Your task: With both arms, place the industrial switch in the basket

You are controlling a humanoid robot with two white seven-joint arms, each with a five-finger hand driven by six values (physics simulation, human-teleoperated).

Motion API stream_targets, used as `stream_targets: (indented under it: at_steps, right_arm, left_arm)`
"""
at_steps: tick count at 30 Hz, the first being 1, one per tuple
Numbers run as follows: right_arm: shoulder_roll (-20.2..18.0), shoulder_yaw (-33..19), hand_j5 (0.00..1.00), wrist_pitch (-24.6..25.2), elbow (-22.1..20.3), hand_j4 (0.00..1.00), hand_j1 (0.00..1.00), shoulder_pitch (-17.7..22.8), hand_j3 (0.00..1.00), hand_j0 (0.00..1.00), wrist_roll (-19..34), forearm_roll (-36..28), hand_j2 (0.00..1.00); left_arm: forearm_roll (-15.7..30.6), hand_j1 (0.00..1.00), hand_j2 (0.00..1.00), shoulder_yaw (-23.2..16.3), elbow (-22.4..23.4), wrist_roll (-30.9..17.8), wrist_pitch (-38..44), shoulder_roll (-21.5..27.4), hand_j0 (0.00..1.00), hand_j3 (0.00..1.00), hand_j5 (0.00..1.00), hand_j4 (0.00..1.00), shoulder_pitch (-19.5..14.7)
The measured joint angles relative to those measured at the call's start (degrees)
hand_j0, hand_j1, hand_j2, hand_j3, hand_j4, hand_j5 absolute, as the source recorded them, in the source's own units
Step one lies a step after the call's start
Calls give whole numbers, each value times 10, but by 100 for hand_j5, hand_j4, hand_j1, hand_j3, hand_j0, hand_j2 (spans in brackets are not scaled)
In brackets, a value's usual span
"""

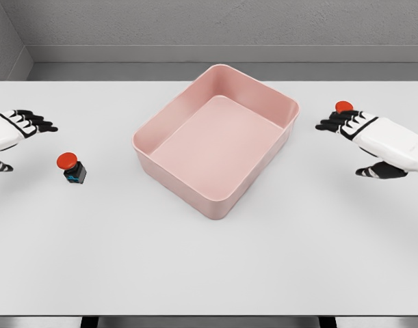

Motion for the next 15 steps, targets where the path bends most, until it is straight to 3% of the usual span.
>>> stream_targets:
  at_steps: [7,13,15]
  right_arm:
    - [-1,-6,100,24,0,100,100,-4,100,100,0,-1,100]
    - [10,-1,100,184,3,100,100,-52,100,100,73,-4,100]
    - [24,13,100,219,9,100,100,-109,100,100,109,-4,100]
  left_arm:
    - [-2,100,100,-8,-2,-1,0,-5,100,100,100,100,-1]
    - [-18,100,100,-23,-4,-1,0,-31,100,100,100,100,-4]
    - [-24,100,100,-27,-4,0,0,-43,100,100,100,100,-9]
